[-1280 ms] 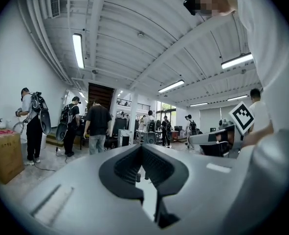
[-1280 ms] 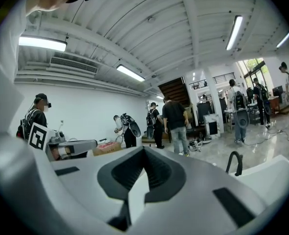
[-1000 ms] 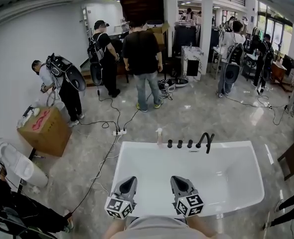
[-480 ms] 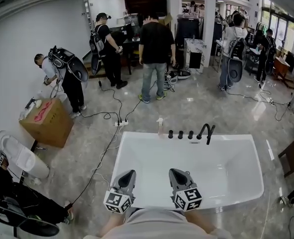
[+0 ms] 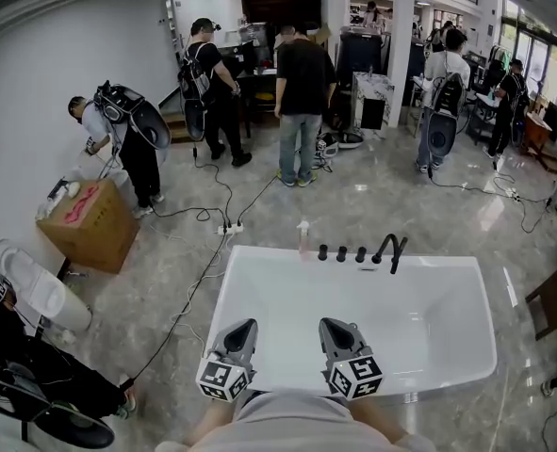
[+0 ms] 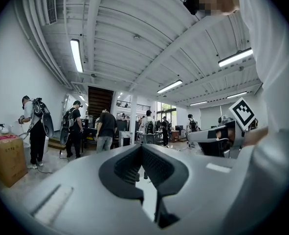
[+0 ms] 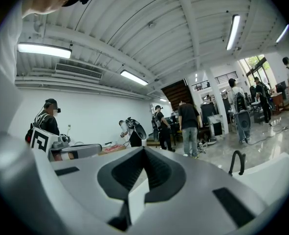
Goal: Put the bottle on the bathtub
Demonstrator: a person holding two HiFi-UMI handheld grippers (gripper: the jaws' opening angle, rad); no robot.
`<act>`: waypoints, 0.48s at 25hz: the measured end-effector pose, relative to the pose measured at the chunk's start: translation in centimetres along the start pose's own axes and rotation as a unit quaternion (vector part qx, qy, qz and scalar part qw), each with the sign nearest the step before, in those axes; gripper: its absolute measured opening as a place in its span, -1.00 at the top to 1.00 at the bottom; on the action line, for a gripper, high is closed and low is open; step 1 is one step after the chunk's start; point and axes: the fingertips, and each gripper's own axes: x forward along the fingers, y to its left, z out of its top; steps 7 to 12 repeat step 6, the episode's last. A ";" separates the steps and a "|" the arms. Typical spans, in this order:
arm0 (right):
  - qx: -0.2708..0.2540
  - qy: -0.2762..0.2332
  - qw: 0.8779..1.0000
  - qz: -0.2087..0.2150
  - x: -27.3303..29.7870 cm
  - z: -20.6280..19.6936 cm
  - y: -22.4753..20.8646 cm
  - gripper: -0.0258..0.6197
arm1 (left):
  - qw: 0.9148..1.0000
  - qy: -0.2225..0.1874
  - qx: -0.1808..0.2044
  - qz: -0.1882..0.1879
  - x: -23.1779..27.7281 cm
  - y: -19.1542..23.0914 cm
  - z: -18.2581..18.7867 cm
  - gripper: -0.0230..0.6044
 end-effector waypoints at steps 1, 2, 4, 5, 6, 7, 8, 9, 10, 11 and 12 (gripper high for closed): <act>0.000 0.000 1.000 0.000 -0.1 0.0 0.0 0.91 | 1.000 -0.001 0.000 0.001 -0.1 -0.1 0.0 0.94; 0.000 0.000 1.000 0.001 -0.1 0.0 0.0 0.91 | 1.000 -0.002 0.001 0.002 -0.1 -0.1 0.1 0.94; 0.000 0.001 1.000 0.001 -0.1 -0.1 -0.1 0.91 | 1.000 -0.002 0.003 0.007 -0.3 0.1 0.0 0.94; 0.001 0.001 1.000 0.000 -0.1 -0.2 -0.1 0.91 | 1.000 -0.002 0.004 0.010 -0.4 0.2 0.0 0.94; 0.001 0.001 1.000 0.000 -0.1 -0.2 -0.1 0.91 | 1.000 -0.002 0.005 0.013 -0.4 0.5 -0.1 0.94; 0.001 0.001 1.000 0.000 -0.1 -0.2 -0.1 0.91 | 1.000 -0.002 0.005 0.013 -0.4 0.5 -0.1 0.94; 0.001 0.001 1.000 0.000 -0.1 -0.2 -0.1 0.91 | 1.000 -0.002 0.005 0.013 -0.4 0.5 -0.1 0.94; 0.001 0.001 1.000 0.000 -0.1 -0.2 -0.1 0.91 | 1.000 -0.002 0.005 0.013 -0.4 0.5 -0.1 0.94; 0.001 0.001 1.000 0.000 -0.1 -0.2 -0.1 0.91 | 1.000 -0.002 0.005 0.013 -0.4 0.5 -0.1 0.94; 0.001 0.001 1.000 0.000 -0.1 -0.2 -0.1 0.91 | 1.000 -0.002 0.005 0.013 -0.4 0.5 -0.1 0.94; 0.001 0.001 1.000 0.000 -0.1 -0.2 -0.1 0.91 | 1.000 -0.002 0.005 0.013 -0.4 0.5 -0.1 0.94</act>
